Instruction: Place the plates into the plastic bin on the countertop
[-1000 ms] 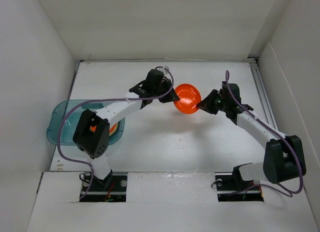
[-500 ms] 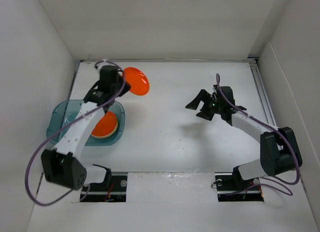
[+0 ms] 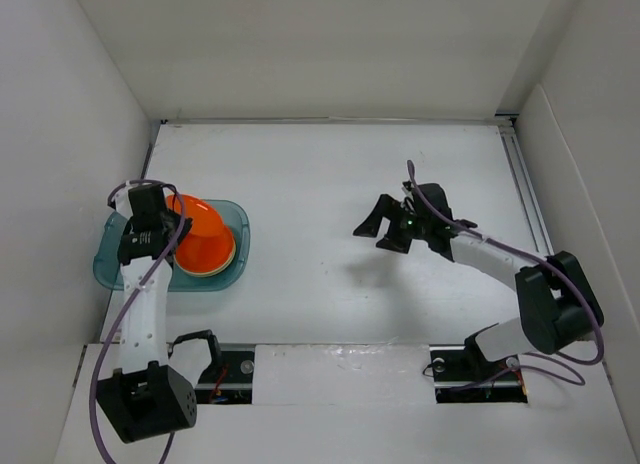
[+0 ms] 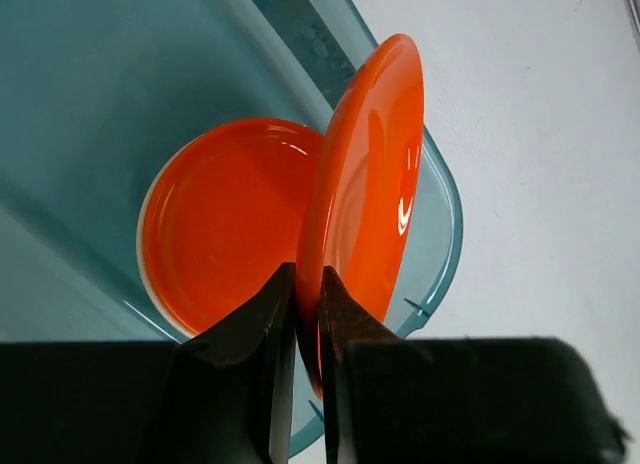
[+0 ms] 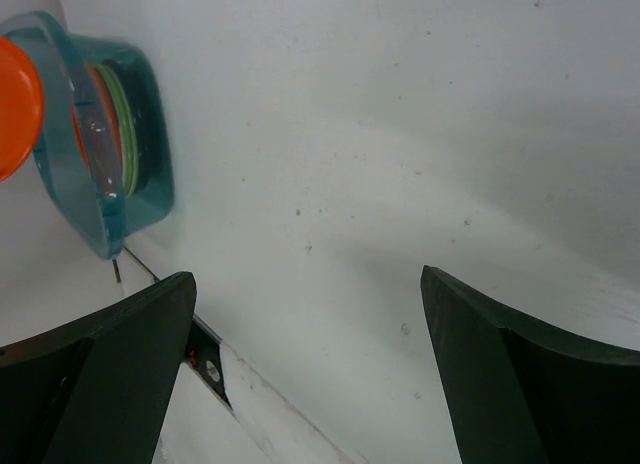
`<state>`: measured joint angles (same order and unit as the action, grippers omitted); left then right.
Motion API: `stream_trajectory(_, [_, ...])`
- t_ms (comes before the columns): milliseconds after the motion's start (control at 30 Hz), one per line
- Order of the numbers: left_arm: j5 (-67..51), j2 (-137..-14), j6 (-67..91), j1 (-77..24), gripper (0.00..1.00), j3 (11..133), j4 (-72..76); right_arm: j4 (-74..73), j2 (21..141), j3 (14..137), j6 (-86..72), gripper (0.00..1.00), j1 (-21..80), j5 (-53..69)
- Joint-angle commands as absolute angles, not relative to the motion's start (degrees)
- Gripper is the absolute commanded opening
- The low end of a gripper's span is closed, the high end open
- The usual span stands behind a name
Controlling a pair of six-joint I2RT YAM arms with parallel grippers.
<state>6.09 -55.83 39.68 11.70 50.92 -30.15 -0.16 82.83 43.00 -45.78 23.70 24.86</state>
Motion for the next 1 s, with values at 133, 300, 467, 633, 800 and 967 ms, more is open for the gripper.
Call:
stream_trajectory(133, [7.1,-54.0,39.1,11.8,0.26,50.3,-30.5,1.5,76.1,43.1,-44.6,1.00,24.7,25.5])
stream_trajectory(300, [6.1,-53.4,38.6,11.8,0.43,50.3,-30.5,-0.5,72.0,43.1,-43.9,1.00,23.6,25.0])
stream_trajectory(467, [5.1,-50.2,36.4,11.8,0.82,54.8,-33.8,-5.1,68.0,44.8,-41.8,1.00,23.6,22.6])
stream_trajectory(633, [6.6,-48.3,33.7,11.8,1.00,59.8,-39.2,-12.2,62.3,47.5,-39.9,1.00,23.6,19.9])
stream_trajectory(800, [-1.9,-43.3,30.0,11.8,1.00,61.3,-39.6,-19.8,55.6,51.8,-37.5,1.00,25.4,15.6])
stream_trajectory(967, [-9.3,-38.2,25.6,11.8,1.00,64.2,-39.4,-34.8,44.5,62.6,-35.2,1.00,31.2,0.9])
